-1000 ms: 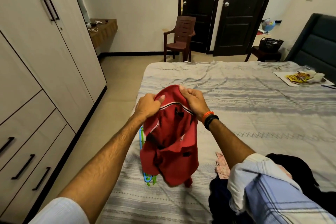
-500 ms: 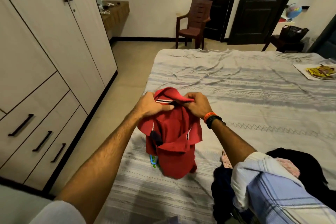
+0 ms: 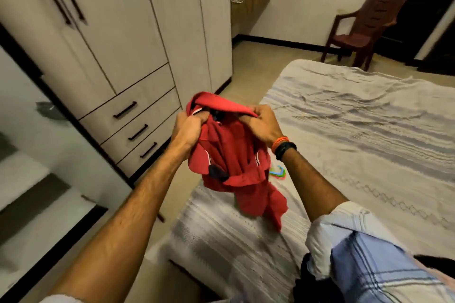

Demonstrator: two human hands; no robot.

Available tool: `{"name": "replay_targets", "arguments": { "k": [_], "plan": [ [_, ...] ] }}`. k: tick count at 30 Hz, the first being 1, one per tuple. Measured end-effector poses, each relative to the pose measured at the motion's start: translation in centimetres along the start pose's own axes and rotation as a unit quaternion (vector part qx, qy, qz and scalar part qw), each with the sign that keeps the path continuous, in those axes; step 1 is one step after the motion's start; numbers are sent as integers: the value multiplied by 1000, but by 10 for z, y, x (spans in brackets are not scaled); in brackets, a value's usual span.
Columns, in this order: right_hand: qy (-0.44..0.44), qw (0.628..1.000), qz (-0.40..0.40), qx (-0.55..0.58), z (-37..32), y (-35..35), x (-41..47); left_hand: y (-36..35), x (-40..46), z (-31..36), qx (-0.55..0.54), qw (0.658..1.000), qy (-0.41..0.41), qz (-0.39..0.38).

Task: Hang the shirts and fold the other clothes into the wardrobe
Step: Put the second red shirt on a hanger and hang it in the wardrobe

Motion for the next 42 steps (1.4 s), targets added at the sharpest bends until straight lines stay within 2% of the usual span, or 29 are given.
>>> {"name": "replay_targets", "arguments": {
  "k": [3, 6, 9, 11, 14, 17, 19, 21, 24, 27, 30, 37, 42],
  "plan": [
    [50, 991, 15, 124, -25, -22, -7, 29, -17, 7, 24, 996, -37, 71],
    [85, 977, -4, 194, -41, -44, -13, 52, -23, 11, 31, 991, -55, 122],
    [13, 986, -5, 164, -13, -66, -12, 57, -22, -3, 89, 985, -57, 135],
    [-75, 989, -34, 119, 30, -82, -18, 45, -17, -39, 170, 980, -16, 103],
    [-155, 980, -93, 78, 88, -98, -38, 15, -14, -99, 218, 975, 39, -14],
    [-227, 956, -145, 115, 116, -110, -64, -24, -16, -138, 249, 958, 30, -140],
    [-266, 938, -181, 132, 131, -114, -73, -37, -11, -158, 280, 948, 50, -141],
    [-296, 926, -195, 132, 149, -112, -75, -36, 0, -177, 282, 950, 99, -92],
    [-326, 930, -131, 103, 182, -95, -63, -38, 24, -196, 278, 948, 142, -65],
    [-351, 935, -16, 43, 212, -67, -55, -47, 47, -202, 302, 938, 151, -74],
    [-389, 920, 51, -15, 248, -46, -48, -73, 76, -212, 296, 937, 154, -105],
    [-445, 881, 153, -57, 331, -15, -36, -154, 138, -235, 293, 924, 174, -173],
    [-464, 861, 190, -91, 376, 0, -15, -206, 181, -249, 299, 923, 154, -186]
  ]
}}
Point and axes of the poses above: each hand's wrist, its own x-axis towards the middle knuckle, its own y-axis out of the back of the hand, z = x × y, the point moved 7 cm from there along x, towards the middle knuckle, and after that the axes turned 13 degrees about x, right-handed, at the moved point
